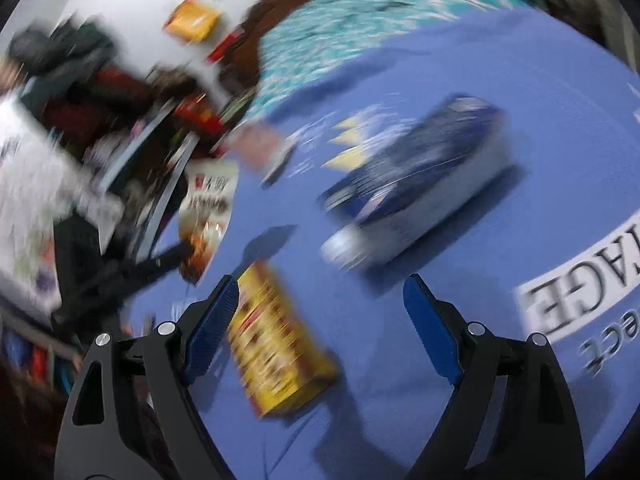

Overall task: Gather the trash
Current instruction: 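Grasp snack bag with red logo in left tool while right tool grasps yellow-red box, then carry snack bag and box to wastebasket and open both tools to drop them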

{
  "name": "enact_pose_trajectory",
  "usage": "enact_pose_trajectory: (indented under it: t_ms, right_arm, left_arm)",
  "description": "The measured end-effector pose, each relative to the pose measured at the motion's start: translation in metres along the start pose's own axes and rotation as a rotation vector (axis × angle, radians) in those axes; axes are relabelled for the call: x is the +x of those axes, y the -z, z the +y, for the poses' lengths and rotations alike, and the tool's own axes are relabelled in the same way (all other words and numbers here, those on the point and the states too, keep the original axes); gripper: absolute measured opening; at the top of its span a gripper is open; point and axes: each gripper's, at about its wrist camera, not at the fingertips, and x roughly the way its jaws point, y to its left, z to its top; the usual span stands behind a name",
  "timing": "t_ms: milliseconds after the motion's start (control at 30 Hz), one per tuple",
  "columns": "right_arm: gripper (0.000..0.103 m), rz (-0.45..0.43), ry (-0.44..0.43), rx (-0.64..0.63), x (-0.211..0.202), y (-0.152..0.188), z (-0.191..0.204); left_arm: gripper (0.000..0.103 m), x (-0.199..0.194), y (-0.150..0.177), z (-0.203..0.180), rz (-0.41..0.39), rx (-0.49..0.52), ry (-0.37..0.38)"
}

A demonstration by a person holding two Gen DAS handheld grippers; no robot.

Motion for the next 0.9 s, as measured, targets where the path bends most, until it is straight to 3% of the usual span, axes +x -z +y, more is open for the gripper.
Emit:
enact_pose_trajectory:
  t_ms: [133,267,333,367,467,600,700,900]
  right_arm:
    - [0.092,0.036,0.033,-0.252,-0.007,0.034,0.055]
    - [0.093,0.092,0.192,-0.455,0.014,0.061,0.078]
    - [0.068,0.122,0.247,-0.488,0.025,0.070,0.077]
    - [0.066,0.106,0.266,-0.513,0.023,0.073,0.079]
    - [0.065,0.053,0.175,-0.487,-0.001,0.078,0.080]
    - [0.065,-0.064,0.186,-0.443,-0.064,0.086,0.057]
    - [0.065,-0.178,0.246,-0.336,-0.112,0.080,0.007]
    - [0.065,-0.405,0.478,-0.032,-0.245,0.073,-0.125]
  left_arm:
    - [0.035,-0.048,0.034,0.010,-0.055,0.005,-0.006]
    - [0.035,-0.073,0.051,0.016,-0.080,-0.018,-0.016]
    - [0.035,-0.081,0.056,0.014,-0.090,-0.010,-0.035]
    - [0.035,-0.082,0.057,0.011,-0.091,-0.003,-0.042]
    - [0.035,-0.085,0.060,-0.006,-0.083,0.033,-0.040]
    - [0.035,-0.074,0.056,-0.057,-0.055,0.141,0.011]
    - [0.035,-0.058,0.051,-0.108,-0.025,0.242,0.064]
    - [0.035,0.009,0.034,-0.263,0.064,0.509,0.199]
